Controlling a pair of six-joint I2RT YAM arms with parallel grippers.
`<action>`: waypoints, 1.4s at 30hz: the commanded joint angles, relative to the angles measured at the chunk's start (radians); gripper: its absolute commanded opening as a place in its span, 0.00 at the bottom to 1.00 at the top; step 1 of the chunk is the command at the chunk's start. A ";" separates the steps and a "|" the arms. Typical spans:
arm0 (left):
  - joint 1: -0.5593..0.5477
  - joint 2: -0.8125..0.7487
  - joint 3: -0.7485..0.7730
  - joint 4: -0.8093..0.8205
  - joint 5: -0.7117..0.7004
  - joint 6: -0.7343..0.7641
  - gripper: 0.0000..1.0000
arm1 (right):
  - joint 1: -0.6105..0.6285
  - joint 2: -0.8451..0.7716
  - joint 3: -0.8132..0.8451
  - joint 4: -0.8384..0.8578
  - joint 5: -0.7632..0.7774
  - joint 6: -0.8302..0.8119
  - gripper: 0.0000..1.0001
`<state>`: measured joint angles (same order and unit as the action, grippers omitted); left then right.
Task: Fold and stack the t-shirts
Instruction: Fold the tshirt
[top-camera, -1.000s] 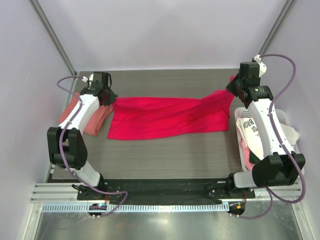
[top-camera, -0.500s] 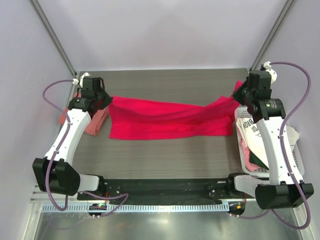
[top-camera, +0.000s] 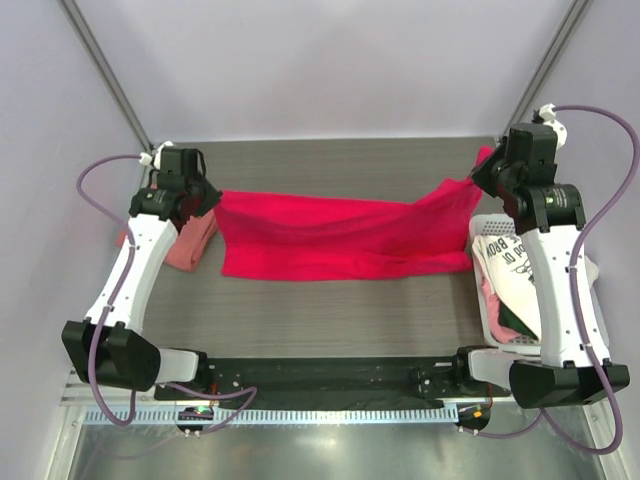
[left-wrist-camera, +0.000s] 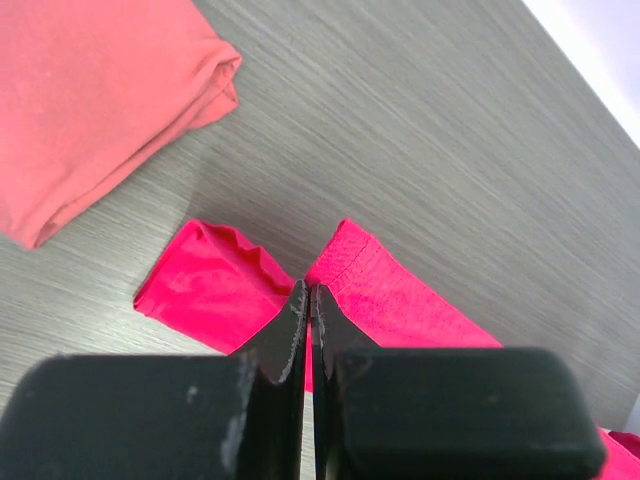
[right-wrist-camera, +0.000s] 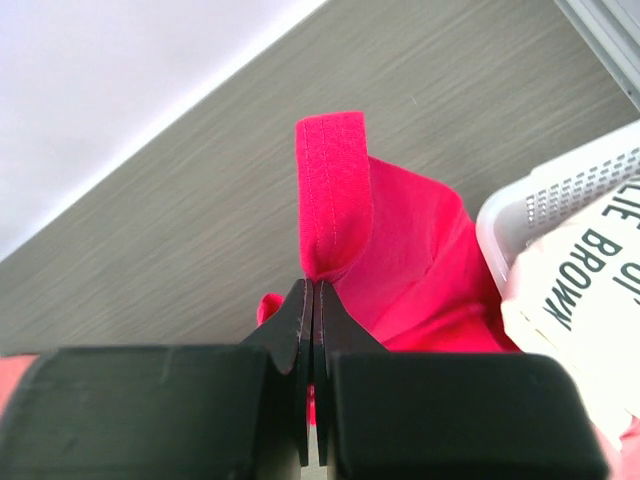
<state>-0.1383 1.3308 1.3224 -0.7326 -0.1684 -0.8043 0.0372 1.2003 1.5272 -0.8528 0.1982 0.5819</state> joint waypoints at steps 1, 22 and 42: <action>-0.003 -0.021 0.073 -0.045 -0.036 0.007 0.00 | -0.002 0.031 0.083 0.012 0.001 -0.019 0.01; 0.026 0.367 0.313 -0.059 -0.069 0.028 0.00 | -0.002 0.481 0.231 0.195 0.053 0.001 0.01; 0.066 0.722 0.554 -0.007 -0.025 -0.006 0.58 | 0.020 0.867 0.497 0.271 -0.020 0.058 0.75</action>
<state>-0.0658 2.2097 1.9415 -0.7841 -0.1825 -0.8078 0.0425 2.2631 2.1616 -0.6186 0.1696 0.6384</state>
